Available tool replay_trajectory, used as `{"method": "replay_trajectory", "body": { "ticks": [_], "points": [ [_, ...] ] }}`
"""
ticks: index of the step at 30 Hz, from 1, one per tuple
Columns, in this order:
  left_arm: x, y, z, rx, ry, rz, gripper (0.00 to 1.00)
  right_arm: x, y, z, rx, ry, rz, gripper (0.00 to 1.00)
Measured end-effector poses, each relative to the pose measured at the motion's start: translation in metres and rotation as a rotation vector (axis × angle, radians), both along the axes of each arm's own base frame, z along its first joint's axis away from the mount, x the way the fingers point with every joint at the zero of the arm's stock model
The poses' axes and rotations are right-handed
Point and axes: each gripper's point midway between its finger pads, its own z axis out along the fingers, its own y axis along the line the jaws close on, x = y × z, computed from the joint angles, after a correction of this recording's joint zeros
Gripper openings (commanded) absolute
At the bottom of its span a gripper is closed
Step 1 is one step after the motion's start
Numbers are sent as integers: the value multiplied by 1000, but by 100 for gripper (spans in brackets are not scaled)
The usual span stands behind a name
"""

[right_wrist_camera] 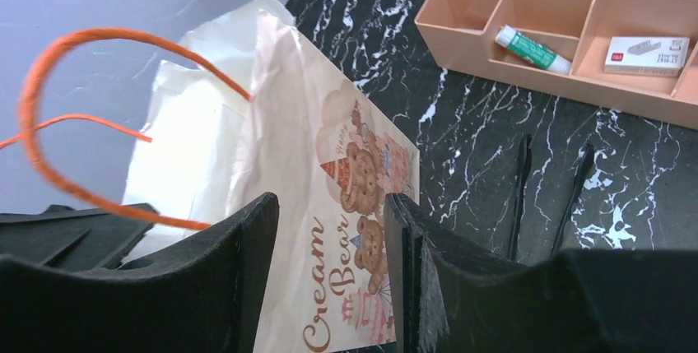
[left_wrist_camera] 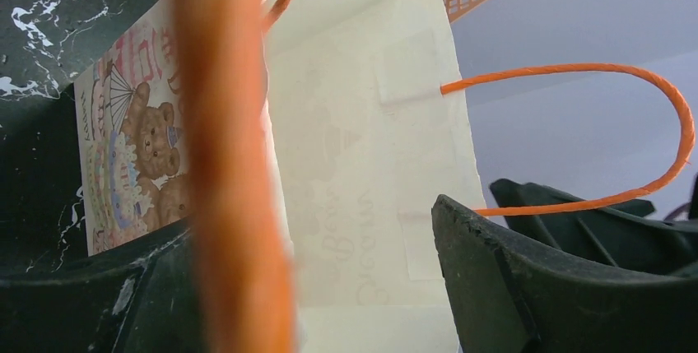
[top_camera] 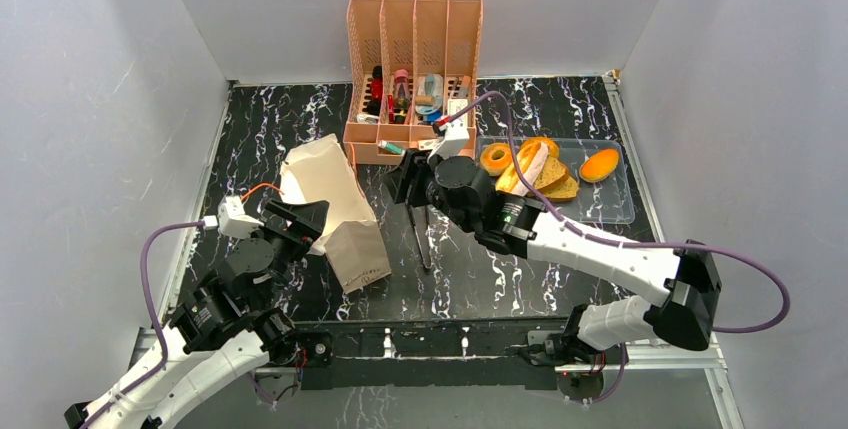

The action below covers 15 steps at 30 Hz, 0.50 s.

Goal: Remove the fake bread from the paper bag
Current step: Place the paper bag at the center of the board.

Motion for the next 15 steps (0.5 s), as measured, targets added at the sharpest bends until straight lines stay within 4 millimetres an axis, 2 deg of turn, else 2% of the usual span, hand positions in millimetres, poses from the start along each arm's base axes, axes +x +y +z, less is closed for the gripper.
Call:
{"method": "replay_trajectory", "body": {
  "ticks": [4,10,15],
  "points": [
    [0,2,-2,9,4,9,82,-13,1,15,-3,-28,12,48],
    [0,4,-2,15,4,17,82,-44,17,28,-44,-57,77,47],
    [1,4,-2,20,3,16,82,-53,33,35,-86,-79,100,48]
  ]
}}
